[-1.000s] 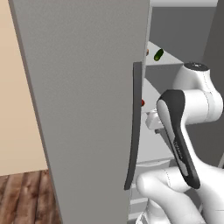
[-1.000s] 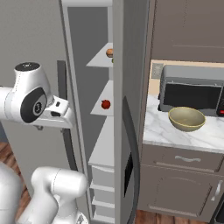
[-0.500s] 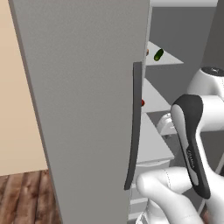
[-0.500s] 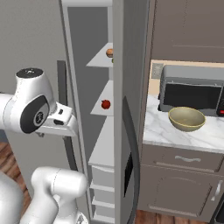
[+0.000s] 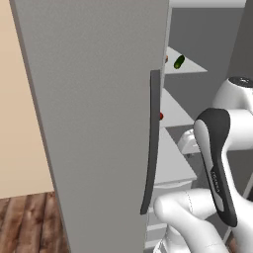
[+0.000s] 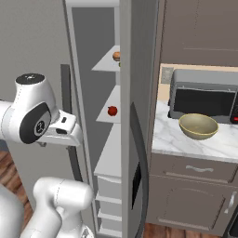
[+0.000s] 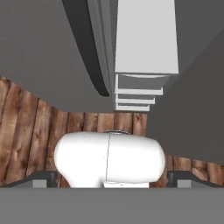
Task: Take the cucumber, bell pepper, and tangerine from the freezer and place them in the bowl on the counter.
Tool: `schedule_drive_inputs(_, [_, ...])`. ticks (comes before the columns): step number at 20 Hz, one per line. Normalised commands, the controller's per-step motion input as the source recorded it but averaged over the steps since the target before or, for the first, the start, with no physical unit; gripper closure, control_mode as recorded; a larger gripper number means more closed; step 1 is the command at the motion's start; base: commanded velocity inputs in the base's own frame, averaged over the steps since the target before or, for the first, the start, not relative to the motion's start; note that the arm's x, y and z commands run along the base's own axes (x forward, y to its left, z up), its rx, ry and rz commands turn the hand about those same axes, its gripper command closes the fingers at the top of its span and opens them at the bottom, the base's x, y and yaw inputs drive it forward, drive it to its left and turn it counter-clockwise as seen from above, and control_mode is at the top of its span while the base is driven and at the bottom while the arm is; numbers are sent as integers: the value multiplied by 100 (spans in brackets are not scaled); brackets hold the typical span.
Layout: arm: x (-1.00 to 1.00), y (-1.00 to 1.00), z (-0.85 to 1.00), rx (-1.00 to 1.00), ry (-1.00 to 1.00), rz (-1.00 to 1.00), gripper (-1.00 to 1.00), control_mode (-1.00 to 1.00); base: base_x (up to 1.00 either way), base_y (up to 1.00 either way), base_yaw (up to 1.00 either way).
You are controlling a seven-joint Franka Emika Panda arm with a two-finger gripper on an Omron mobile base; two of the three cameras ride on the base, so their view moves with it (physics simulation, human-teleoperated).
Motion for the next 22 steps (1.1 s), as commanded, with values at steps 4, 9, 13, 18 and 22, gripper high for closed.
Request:
schedule_drive_inputs(4, [0,0,0,0,0,0,-100,100,23,0,0])
schedule_drive_inputs(9, [0,0,0,0,0,0,-100,100,43,-8,0])
schedule_drive_inputs(13, [0,0,0,0,0,0,-100,100,47,-21,0])
schedule_drive_inputs(18, [0,0,0,0,0,0,-100,100,47,-25,0])
schedule_drive_inputs(22, [0,0,0,0,0,0,-100,100,46,-28,-1])
